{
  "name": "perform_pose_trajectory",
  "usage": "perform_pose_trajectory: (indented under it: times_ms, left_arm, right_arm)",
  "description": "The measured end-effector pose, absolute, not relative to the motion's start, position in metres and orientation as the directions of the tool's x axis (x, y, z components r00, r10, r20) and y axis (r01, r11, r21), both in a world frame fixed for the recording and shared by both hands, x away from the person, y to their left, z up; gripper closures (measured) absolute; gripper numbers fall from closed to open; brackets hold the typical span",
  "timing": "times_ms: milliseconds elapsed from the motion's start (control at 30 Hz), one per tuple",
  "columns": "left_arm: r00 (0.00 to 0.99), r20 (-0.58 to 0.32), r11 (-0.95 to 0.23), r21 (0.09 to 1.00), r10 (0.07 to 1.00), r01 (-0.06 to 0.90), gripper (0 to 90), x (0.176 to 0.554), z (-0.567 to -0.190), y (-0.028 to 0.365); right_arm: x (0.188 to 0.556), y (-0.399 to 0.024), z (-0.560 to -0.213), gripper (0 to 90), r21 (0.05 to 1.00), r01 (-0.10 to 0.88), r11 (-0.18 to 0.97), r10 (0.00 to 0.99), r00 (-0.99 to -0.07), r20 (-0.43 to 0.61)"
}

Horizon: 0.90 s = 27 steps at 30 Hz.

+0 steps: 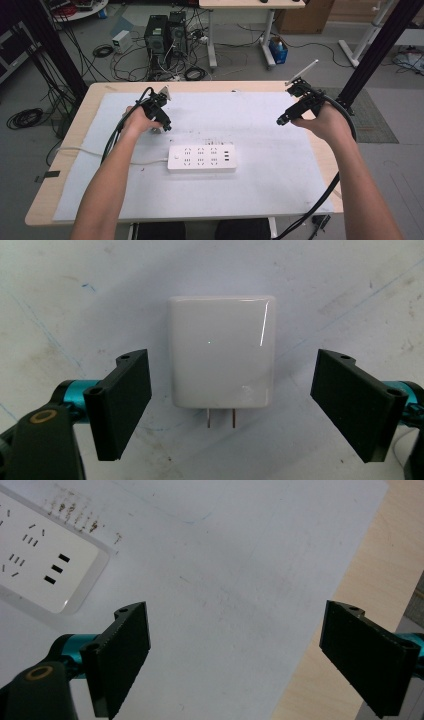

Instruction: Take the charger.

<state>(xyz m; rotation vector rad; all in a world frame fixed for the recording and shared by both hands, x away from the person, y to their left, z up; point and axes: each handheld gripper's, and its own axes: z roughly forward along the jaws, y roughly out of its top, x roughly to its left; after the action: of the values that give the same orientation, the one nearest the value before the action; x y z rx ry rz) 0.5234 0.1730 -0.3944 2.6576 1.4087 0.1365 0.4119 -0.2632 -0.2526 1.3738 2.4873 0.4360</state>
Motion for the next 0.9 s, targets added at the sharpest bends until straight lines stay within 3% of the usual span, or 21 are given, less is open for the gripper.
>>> perform_pose_trajectory:
  times_ms: [367, 667, 900]
  left_arm:
    - [0.539, 0.028, -0.538, 0.138, 0.842, 0.832, 26.1, 0.528, -0.406, 0.175]
    - [0.543, 0.021, -0.540, 0.146, 0.839, 0.829, 42.2, 0.528, -0.408, 0.176]
    - [0.548, 0.028, -0.546, 0.143, 0.836, 0.826, 42.5, 0.527, -0.406, 0.175]
  right_arm:
    - [0.413, -0.264, -0.256, 12.2, 0.378, 0.776, 0.504, 0.854, -0.514, -0.083]
    - [0.413, -0.265, -0.258, 12.2, 0.377, 0.774, 0.509, 0.851, -0.518, -0.086]
    - [0.413, -0.264, -0.261, 12.2, 0.371, 0.777, 0.508, 0.852, -0.516, -0.086]
